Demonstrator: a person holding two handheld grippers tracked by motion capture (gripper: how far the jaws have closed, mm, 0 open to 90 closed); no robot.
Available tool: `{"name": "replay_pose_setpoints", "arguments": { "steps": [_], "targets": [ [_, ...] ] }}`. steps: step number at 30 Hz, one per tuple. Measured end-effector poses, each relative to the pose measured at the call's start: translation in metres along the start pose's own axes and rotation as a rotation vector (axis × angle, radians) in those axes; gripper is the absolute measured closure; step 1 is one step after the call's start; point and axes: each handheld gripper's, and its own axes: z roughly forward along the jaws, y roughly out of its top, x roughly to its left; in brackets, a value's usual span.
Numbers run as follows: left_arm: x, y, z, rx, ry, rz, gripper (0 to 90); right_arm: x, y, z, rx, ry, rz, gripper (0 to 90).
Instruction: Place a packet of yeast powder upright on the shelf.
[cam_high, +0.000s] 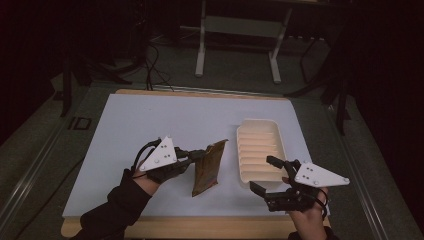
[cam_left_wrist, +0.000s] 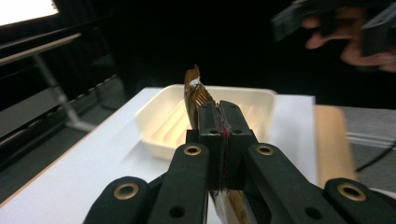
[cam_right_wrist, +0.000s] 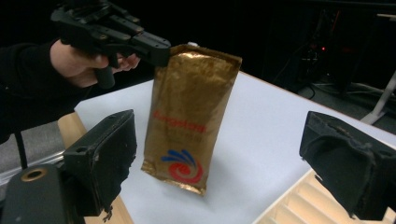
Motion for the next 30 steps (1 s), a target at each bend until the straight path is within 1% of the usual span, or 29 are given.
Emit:
{"name": "replay_pose_setpoints", "arguments": {
  "steps": [1, 2, 4, 5, 6, 8, 9, 10, 11, 12, 13, 18, 19, 20, 22, 23, 24, 25, 27, 28, 30],
  "targets": [
    [0.000, 0.000, 0.000, 0.000, 0.000, 0.000, 89.7, 0.000, 0.002, 0.001, -0.003, 0.027, -0.012, 10.0],
    [0.000, 0.001, -0.001, -0.012, -0.014, 0.009, 89.7, 0.000, 0.002, 0.001, -0.003, 0.027, -0.012, 10.0],
    [-0.002, 0.003, -0.005, -0.043, -0.048, 0.036, 89.7, -0.001, 0.005, 0.006, 0.022, 0.054, -0.020, 10.1],
    [-0.002, 0.003, -0.005, -0.048, -0.057, 0.038, 89.7, -0.002, 0.006, 0.009, 0.034, 0.071, -0.027, 10.5],
    [-0.002, 0.004, -0.006, -0.052, -0.054, 0.043, 89.7, -0.002, 0.007, 0.010, 0.038, 0.083, -0.030, 10.7],
    [-0.002, 0.005, -0.007, -0.057, -0.073, 0.038, 89.7, -0.004, 0.009, 0.014, 0.048, 0.111, -0.028, 11.9],
    [-0.003, 0.005, -0.006, -0.055, -0.073, 0.044, 89.7, -0.006, 0.011, 0.016, 0.058, 0.126, -0.028, 12.7],
    [-0.003, 0.005, -0.006, -0.059, -0.088, 0.045, 89.7, -0.007, 0.013, 0.018, 0.065, 0.138, -0.026, 12.9],
    [-0.004, 0.006, -0.007, -0.064, -0.093, 0.046, 89.7, -0.008, 0.014, 0.021, 0.074, 0.148, -0.028, 13.2],
    [-0.005, 0.006, -0.007, -0.066, -0.093, 0.050, 89.7, -0.008, 0.015, 0.022, 0.080, 0.151, -0.027, 13.1],
    [-0.005, 0.007, -0.007, -0.069, -0.104, 0.051, 89.7, -0.009, 0.016, 0.025, 0.081, 0.147, -0.028, 13.3],
    [-0.009, 0.012, -0.007, -0.088, -0.118, 0.058, 89.7, -0.009, 0.020, 0.035, 0.089, 0.192, -0.013, 13.6],
    [-0.010, 0.012, -0.007, -0.090, -0.122, 0.065, 89.7, -0.009, 0.020, 0.037, 0.088, 0.192, -0.012, 14.0],
    [-0.011, 0.014, -0.006, -0.091, -0.120, 0.072, 89.7, -0.009, 0.020, 0.039, 0.093, 0.207, -0.007, 14.1],
    [-0.012, 0.015, -0.006, -0.095, -0.132, 0.076, 89.7, -0.008, 0.019, 0.042, 0.093, 0.215, -0.004, 14.3],
    [-0.013, 0.017, -0.005, -0.100, -0.142, 0.072, 89.7, -0.009, 0.018, 0.044, 0.098, 0.227, 0.003, 14.3],
    [-0.013, 0.018, -0.005, -0.102, -0.151, 0.071, 89.7, -0.009, 0.018, 0.046, 0.101, 0.222, 0.001, 14.3],
    [-0.015, 0.020, -0.004, -0.105, -0.147, 0.078, 89.7, -0.009, 0.018, 0.048, 0.107, 0.223, 0.001, 14.3],
    [-0.017, 0.022, -0.003, -0.116, -0.165, 0.074, 89.8, -0.010, 0.017, 0.050, 0.109, 0.231, 0.006, 15.0],
    [-0.018, 0.023, -0.002, -0.116, -0.161, 0.080, 89.7, -0.010, 0.017, 0.052, 0.115, 0.239, 0.005, 15.5],
    [-0.020, 0.026, 0.000, -0.120, -0.174, 0.088, 89.7, -0.010, 0.018, 0.053, 0.110, 0.246, 0.004, 15.6]
  ]
}}
